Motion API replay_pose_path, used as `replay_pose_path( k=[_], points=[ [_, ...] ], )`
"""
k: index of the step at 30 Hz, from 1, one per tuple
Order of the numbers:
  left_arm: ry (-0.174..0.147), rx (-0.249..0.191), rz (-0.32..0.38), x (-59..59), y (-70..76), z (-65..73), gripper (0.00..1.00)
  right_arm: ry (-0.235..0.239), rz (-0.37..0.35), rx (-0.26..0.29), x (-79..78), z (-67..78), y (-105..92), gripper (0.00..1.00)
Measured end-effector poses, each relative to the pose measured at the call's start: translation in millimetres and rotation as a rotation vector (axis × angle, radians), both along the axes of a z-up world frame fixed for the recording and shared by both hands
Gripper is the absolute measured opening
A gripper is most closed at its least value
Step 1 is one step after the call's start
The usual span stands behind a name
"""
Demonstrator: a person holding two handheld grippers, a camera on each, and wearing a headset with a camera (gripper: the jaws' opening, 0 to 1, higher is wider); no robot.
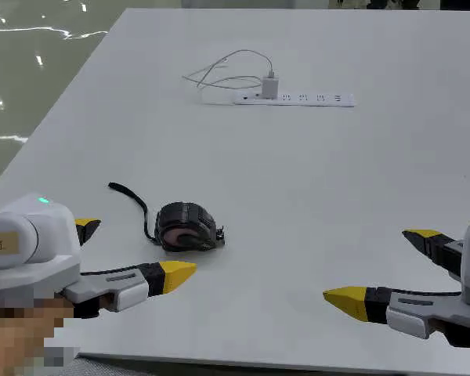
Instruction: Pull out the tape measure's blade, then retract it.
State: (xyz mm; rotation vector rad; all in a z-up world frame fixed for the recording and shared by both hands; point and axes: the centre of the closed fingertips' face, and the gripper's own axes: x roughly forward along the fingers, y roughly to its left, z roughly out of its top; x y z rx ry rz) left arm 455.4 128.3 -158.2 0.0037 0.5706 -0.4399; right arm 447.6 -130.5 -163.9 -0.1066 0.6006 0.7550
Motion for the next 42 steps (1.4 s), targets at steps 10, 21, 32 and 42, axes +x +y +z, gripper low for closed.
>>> replay_pose_path(
  k=[10, 21, 32, 42],
  points=[
    [-0.002, 0.002, -0.002, -0.5, 0.0, 0.3, 0.97, 0.001, -0.004, 0.001, 0.0, -0.3, -0.9, 0.94],
    [0.005, 0.002, -0.007, -1.3, 0.7, -2.6, 0.96, 0.005, -0.005, -0.001, -0.9, -1.1, -1.0, 0.94],
    [-0.009, 0.031, -0.063, 10.3, -0.3, -6.6, 0.95, 0.016, -0.003, -0.009, -1.8, -3.8, -0.1, 0.94],
    [-0.019, 0.076, -0.189, 28.7, -8.2, -12.2, 0.88, 0.033, -0.007, -0.019, -1.2, -7.9, -0.1, 0.93]
  ],
)
